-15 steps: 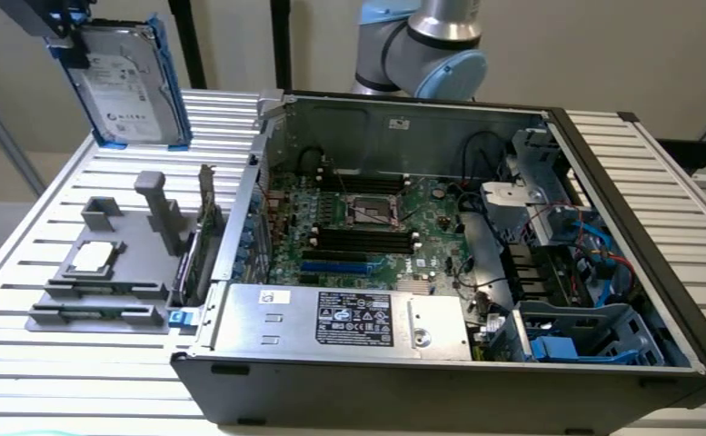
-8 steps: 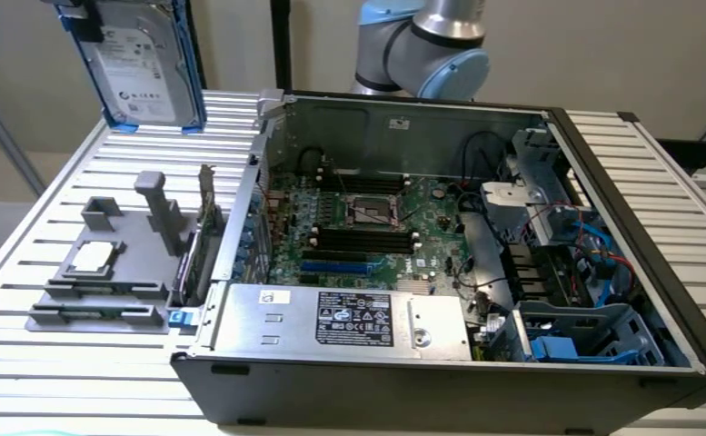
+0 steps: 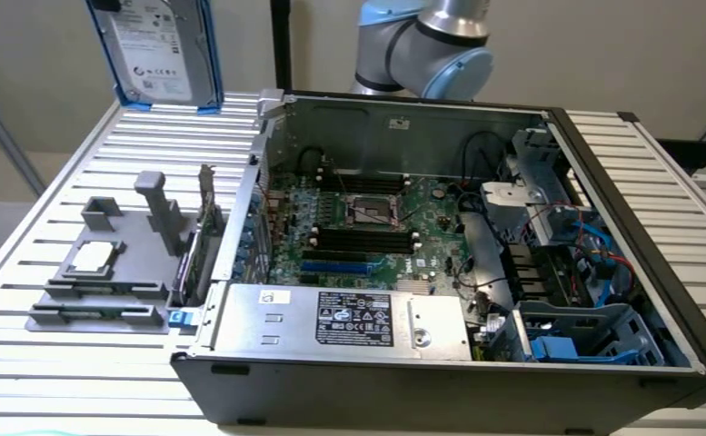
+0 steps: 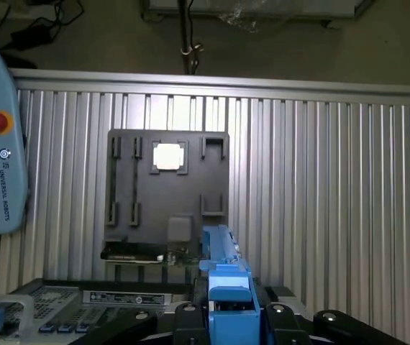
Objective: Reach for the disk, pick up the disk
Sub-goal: 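Pick up the disk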
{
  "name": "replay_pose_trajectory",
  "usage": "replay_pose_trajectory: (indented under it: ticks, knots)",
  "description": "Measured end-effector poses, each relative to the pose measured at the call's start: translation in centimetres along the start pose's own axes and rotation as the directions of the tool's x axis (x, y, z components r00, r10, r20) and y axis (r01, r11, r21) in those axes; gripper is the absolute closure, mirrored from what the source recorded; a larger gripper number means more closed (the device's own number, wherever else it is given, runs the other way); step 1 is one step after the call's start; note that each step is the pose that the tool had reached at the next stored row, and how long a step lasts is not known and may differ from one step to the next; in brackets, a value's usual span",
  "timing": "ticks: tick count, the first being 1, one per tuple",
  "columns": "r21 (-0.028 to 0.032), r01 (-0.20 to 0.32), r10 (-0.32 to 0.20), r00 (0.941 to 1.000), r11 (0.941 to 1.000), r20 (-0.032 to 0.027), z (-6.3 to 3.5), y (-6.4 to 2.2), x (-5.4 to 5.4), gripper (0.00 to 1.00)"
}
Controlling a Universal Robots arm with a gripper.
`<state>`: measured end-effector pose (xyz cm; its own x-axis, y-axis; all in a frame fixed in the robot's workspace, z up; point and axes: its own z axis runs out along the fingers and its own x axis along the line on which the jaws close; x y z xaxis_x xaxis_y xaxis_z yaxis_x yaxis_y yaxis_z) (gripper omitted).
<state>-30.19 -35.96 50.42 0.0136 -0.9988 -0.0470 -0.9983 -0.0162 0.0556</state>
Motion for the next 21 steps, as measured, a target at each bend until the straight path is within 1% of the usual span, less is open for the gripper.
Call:
replay_pose_trajectory:
  ticks: [4,6,10,12,21]
  knots:
    - [-0.0105,0.0,0.0,1.0,0.9999,0.001,-1.62,-1.58,0.2,0.67]
    - [-0.0127,0.0,0.0,1.0,0.9999,0.0011,-2.26,-2.46,0.3,0.67]
    - [-0.0143,0.0,0.0,1.0,0.9999,0.0011,-2.89,-4.23,0.7,0.67]
    - [-0.0145,-0.001,0.001,1.0,0.9999,0.0016,-3.04,-5.12,1.0,0.67]
    - [-0.0144,0.0,0.0,1.0,0.9999,0.0097,-3.33,-9.18,2.3,0.67]
